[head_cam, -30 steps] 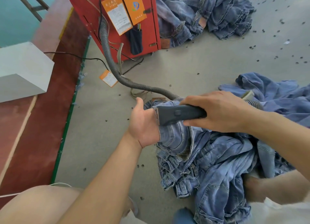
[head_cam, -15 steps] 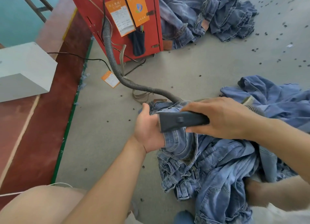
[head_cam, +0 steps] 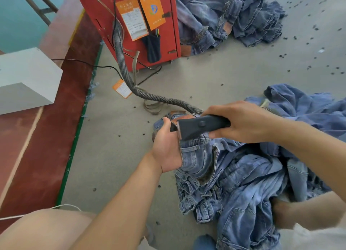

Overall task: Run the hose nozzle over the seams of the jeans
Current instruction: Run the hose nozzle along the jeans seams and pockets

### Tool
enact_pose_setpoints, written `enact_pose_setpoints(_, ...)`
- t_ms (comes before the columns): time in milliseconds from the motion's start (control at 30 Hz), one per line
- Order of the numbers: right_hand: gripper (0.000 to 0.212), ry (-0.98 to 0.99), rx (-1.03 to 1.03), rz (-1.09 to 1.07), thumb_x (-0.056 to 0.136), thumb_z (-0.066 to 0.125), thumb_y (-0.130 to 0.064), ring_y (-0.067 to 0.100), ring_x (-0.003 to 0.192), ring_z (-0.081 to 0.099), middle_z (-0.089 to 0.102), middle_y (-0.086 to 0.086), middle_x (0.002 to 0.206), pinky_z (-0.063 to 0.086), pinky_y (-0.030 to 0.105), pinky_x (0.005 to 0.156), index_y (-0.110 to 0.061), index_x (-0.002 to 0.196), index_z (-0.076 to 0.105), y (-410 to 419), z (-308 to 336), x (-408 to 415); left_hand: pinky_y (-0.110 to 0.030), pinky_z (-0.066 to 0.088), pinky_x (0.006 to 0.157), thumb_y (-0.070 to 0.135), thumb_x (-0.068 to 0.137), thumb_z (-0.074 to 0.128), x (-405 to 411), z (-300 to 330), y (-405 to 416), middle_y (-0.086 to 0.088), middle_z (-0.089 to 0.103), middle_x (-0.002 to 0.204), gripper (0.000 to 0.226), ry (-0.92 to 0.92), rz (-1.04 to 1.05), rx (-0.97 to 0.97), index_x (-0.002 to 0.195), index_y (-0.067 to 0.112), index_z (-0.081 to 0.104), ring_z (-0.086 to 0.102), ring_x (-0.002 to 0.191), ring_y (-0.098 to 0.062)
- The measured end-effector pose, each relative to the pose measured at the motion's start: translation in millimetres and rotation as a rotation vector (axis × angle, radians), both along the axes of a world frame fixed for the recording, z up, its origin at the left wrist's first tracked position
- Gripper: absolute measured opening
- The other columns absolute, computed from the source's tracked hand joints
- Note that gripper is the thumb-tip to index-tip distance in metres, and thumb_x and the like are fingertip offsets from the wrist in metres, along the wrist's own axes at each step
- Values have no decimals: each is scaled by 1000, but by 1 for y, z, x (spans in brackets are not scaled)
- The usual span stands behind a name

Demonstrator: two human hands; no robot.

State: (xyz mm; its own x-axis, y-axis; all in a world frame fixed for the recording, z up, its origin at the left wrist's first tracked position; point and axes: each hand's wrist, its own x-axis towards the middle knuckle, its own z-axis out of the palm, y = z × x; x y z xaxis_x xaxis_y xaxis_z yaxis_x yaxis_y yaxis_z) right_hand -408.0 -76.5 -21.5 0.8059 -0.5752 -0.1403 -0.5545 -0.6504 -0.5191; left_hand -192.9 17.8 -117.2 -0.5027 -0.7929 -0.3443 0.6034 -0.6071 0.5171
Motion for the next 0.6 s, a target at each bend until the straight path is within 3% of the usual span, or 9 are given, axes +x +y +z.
enact_pose_setpoints(133,35,-155,36,-34,89,78,-41,-6,83,60,67,-23,87,42,10,71,-41,120,62,-7,7,0,-62,13,126,86,93,12,2,2,-1,-26,33,163,106,26,-6,-39,158,6,37,31,151,-44)
enact_pose_setpoints(233,35,-72,16,-82,87,79,-38,-4,86,61,66,-23,87,38,5,70,-39,119,64,-23,14,-16,-61,16,126,91,86,6,7,6,-2,-26,36,161,117,98,29,-28,156,3,39,33,150,-45)
enact_pose_setpoints(367,38,103,10,26,87,76,-44,-6,84,61,67,-26,89,44,11,75,-47,120,59,-8,11,-14,-59,14,127,92,84,5,7,6,-5,-28,39,159,121,126,88,12,155,0,40,35,149,-45)
enact_pose_setpoints(467,36,110,-86,77,89,71,-53,9,95,63,67,-22,104,52,40,83,-48,120,54,14,2,6,-57,19,125,90,86,7,8,0,-5,-30,43,155,120,96,135,33,148,-5,49,38,147,-46)
enact_pose_setpoints(533,38,1,-93,16,89,71,-53,7,88,62,67,-21,98,51,37,78,-48,123,53,17,1,11,-58,26,123,88,88,5,10,-1,-3,-32,44,153,119,114,159,47,145,-6,52,40,145,-48)
enact_pose_setpoints(600,37,-157,-53,-69,90,74,-50,-1,80,62,67,-21,89,49,23,71,-43,122,57,11,2,7,-62,22,123,87,89,6,9,3,-1,-32,39,156,117,135,147,22,150,-4,45,37,146,-49)
